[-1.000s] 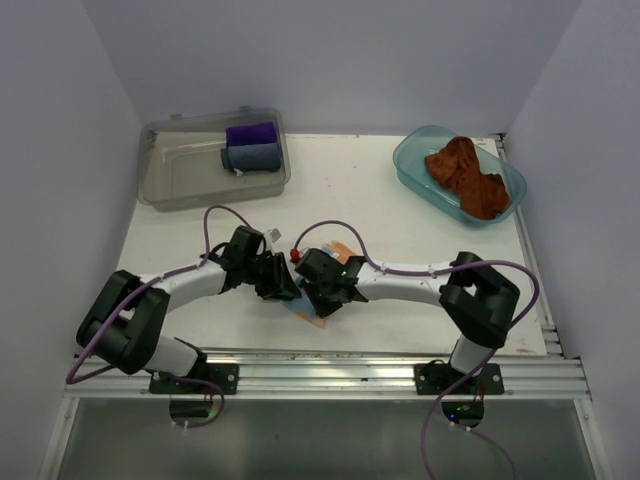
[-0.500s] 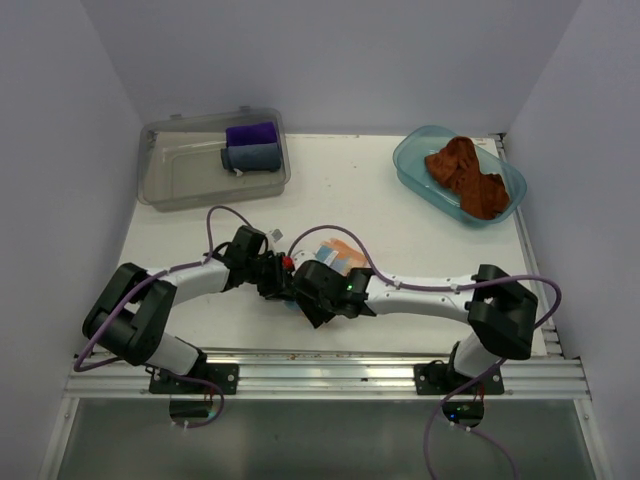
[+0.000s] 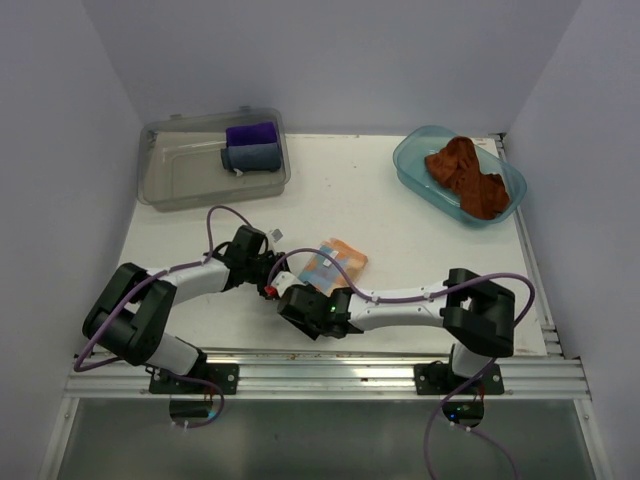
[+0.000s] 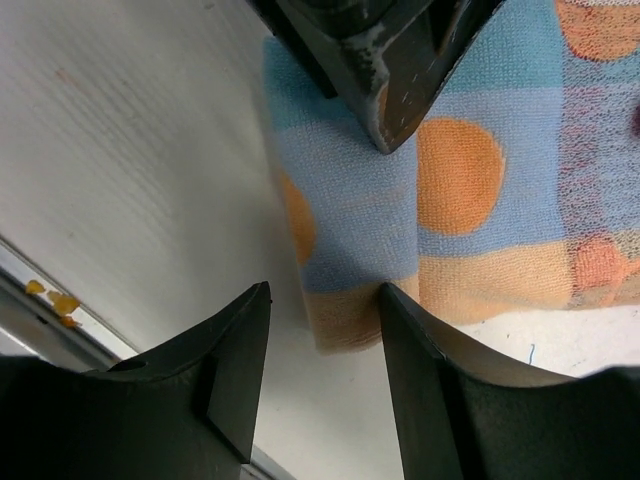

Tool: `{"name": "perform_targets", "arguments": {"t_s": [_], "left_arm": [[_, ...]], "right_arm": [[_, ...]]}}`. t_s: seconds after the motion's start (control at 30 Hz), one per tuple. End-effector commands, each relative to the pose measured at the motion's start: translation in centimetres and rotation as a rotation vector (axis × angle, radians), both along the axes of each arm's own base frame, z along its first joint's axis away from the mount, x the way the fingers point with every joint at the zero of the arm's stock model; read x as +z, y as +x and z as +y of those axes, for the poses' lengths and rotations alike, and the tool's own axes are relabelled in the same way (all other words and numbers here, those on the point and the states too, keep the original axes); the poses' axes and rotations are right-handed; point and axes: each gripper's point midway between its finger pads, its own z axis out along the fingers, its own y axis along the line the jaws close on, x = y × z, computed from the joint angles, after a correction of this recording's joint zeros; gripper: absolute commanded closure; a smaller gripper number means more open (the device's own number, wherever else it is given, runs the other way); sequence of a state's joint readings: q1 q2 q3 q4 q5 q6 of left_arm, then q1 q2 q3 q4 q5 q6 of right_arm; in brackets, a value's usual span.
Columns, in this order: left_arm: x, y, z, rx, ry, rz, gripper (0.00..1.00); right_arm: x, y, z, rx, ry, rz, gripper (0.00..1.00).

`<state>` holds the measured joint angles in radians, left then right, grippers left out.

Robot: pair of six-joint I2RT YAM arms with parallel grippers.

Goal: Roll the towels
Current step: Roll the towel

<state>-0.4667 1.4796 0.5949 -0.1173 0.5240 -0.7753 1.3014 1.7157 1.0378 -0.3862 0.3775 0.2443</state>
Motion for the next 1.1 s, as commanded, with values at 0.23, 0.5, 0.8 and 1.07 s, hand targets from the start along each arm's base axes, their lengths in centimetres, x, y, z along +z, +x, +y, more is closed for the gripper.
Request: {"name": "perform_targets", "arguments": {"t_s": [0.23, 0.5, 0.8, 1.07], "left_arm": [[0.1, 0.7, 0.1, 0.004, 0.018, -0.022, 0.64], [2.8, 1.5, 0.3, -0.008, 0.023, -0.086, 0.55], [7.1, 3.0, 1.4, 0.003, 0.023, -0.173, 0.17], [6.6, 3.2, 3.8, 0.068, 0.045, -0.151, 0.19]], "right_arm": [[-2.0, 2.2, -0.6, -0.037, -0.035, -0.119, 0.52], [-1.7, 1.8, 0.5, -0.046, 0.047, -0.066, 1.0], [0.3, 0.5, 2.2, -0.039, 0.217, 0.101, 1.0], [0.6, 0.0, 2.8, -0.05, 0.294, 0.235, 1.0]]}}
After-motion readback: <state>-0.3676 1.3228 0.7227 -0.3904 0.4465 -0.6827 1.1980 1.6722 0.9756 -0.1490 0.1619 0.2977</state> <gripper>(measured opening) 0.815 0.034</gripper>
